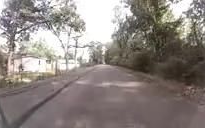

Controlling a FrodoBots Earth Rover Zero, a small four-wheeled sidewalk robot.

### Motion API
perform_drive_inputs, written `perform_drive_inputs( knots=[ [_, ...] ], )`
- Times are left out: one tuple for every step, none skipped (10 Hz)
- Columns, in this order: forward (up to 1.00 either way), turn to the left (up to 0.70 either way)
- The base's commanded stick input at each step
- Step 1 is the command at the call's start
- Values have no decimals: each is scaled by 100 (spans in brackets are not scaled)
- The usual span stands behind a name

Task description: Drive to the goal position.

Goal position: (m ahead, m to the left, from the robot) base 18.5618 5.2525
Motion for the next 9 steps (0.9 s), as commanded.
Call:
perform_drive_inputs(
  knots=[
    [70,0],
    [70,0],
    [70,0],
    [70,0],
    [70,0],
    [70,0],
    [70,0],
    [70,0],
    [70,0]
  ],
)
